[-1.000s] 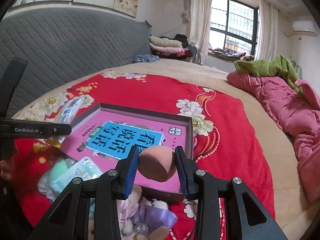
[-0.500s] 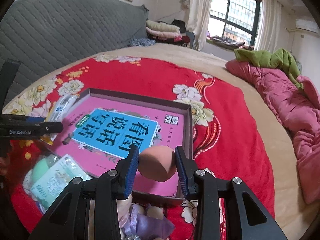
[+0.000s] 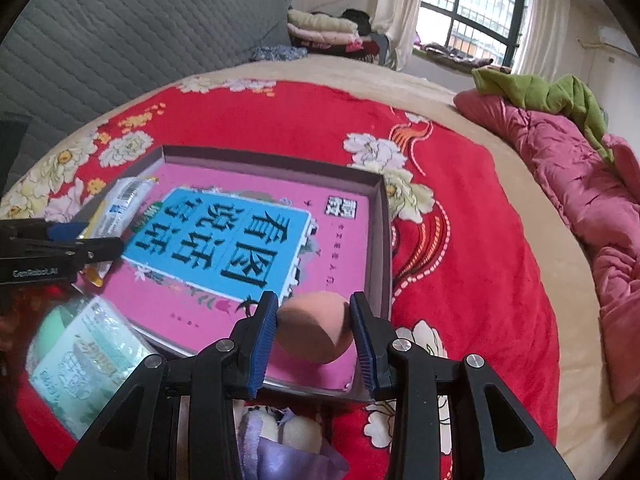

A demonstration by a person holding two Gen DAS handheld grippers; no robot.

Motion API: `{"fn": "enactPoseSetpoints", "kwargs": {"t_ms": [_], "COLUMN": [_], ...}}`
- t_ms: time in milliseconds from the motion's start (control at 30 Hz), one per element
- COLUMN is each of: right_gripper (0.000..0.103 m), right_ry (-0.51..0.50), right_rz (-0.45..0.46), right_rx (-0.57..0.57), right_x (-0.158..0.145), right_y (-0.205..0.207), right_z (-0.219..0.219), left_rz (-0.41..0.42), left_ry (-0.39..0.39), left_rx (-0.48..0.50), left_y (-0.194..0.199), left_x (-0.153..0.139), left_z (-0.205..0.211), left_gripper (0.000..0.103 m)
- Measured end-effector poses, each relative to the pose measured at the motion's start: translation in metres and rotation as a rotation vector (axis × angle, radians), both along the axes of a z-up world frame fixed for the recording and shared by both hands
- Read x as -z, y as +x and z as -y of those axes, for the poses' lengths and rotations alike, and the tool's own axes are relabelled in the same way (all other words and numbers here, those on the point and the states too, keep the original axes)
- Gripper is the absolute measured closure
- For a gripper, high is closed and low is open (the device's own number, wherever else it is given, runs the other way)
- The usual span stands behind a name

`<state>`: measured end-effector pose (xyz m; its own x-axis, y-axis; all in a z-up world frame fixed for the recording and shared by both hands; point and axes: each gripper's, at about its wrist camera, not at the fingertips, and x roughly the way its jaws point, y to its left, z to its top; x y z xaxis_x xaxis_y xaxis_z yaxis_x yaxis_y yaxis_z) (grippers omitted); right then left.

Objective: Organize soft objects
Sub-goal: 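Carry the snack bag and pink sponge into the pink box with both tools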

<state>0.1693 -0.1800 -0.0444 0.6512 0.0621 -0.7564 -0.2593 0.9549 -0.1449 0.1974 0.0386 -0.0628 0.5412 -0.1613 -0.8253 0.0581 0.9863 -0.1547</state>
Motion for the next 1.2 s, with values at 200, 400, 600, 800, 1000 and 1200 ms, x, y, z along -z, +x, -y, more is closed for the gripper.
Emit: {"fn": "enactPoseSetpoints", "kwargs": {"t_ms": [200, 400, 600, 800, 1000, 1200], "right_gripper": [0.063, 0.059, 0.051, 0.048, 0.047, 0.045], "right_ry": [-0.002, 0.001, -0.033, 0.015, 0.038, 0.054], "right_rz": [-0.033, -0.045, -0.045, -0.061, -0.067, -0.065], "right_rx": [0.012, 0.021, 0.037, 0.080, 0.110, 0.126], "right_x": [0.004, 0.003, 0.000, -0.001, -0.003, -0.006], "right_y": [0.001, -0.001, -0.005, -0.007, -0.011, -0.010], "right_z": [0.005, 0.007, 0.008, 0.019, 0.025, 0.024], "left_rz": [0.005, 0.002, -0.004, -0.035, -0.052, -0.057], "left_ry": [0.006, 0.014, 0.016, 0.040, 0.053, 0.016], "left_rx": [0.003, 0.007, 0.010, 0.025, 0.043, 0.045], "left_y": [-0.001, -0.002, -0.002, -0.003, -0.005, -0.007], "left_x": [0.001, 0.001, 0.001, 0.001, 0.003, 0.002], "left_z": [0.000, 0.002, 0.003, 0.006, 0.010, 0.006], "left_gripper": [0.042, 0.042, 0.042, 0.041, 0.041, 0.041]}}
